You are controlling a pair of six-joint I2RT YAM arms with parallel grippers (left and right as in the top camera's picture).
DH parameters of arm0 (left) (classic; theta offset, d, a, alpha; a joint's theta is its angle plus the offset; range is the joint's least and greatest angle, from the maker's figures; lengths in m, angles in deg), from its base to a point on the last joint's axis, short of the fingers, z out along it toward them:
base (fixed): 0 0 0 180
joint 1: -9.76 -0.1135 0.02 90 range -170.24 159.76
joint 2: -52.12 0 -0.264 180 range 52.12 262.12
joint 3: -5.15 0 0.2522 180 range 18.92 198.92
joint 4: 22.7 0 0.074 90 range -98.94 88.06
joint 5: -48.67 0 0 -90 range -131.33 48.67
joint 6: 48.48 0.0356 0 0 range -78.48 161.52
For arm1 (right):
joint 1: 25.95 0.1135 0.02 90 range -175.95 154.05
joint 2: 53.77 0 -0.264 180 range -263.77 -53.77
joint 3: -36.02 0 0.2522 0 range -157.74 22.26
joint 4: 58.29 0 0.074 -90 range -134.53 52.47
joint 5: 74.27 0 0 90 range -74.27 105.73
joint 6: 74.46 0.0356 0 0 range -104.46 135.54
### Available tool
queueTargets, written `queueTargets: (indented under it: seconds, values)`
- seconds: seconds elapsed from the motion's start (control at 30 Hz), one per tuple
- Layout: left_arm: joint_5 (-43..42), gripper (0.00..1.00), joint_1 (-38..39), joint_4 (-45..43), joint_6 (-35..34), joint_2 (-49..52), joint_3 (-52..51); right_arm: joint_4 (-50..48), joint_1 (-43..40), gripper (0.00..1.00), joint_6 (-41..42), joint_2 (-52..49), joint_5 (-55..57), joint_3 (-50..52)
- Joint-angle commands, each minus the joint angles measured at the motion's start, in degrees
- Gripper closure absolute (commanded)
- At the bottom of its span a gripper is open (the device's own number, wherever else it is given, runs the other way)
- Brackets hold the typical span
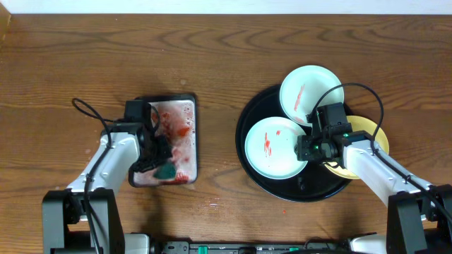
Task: Clean dirty plates on tray and stack at the side
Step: 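Grasp the green sponge with the left gripper and lift it, then scrub the front pale green plate with the sponge in the left gripper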
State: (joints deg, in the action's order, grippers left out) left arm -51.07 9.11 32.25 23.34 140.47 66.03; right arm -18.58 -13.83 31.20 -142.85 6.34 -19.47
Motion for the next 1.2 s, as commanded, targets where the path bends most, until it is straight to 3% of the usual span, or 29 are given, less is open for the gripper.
queueTargets:
  seconds: [0.0,0.1,0.2,0.23,0.5,0.77,0.87,1.0,1.07,1.17]
  values:
    - [1.05,0.92,0.37,7.23,-0.61,-0.55,9.9,1.27,-0.07,0.52,5.99,-0.17,0.09,0.17]
    - [-2.73,0.93,3.39,12.98,-0.72,-0.55,19.39,0.07,-0.07,0.64,7.02,-0.17,0.07,0.17]
    - [-6.34,0.93,12.96,11.47,-2.01,-0.55,26.01,-1.29,-0.02,0.93,5.33,-0.17,0.09,0.17]
    - [-6.32,0.93,16.68,8.76,-2.99,-0.52,25.94,-1.22,-0.02,0.99,5.27,-0.17,0.07,0.22]
    - [-6.32,0.92,35.3,-5.86,-14.53,8.22,25.35,-1.31,-0.02,0.99,5.55,-0.17,0.33,1.36]
    - [-11.15,0.93,42.36,-16.59,-18.82,24.02,25.35,-1.88,-0.02,0.99,5.49,-0.17,0.31,1.36]
    - [-3.45,0.93,41.79,-14.86,-17.59,25.35,25.35,-1.95,-0.02,0.99,5.46,-0.17,0.33,1.36]
    - [18.16,0.93,41.05,-4.15,-16.65,25.31,26.99,-1.77,-0.02,0.99,5.49,-0.17,0.31,1.36]
    - [23.34,0.93,41.07,-0.59,-16.63,25.31,28.37,-1.53,-0.02,0.99,5.44,-0.17,0.33,1.36]
    - [23.91,0.93,41.11,0.13,-17.0,25.31,29.7,-1.09,-0.02,0.99,5.27,-0.17,0.33,1.36]
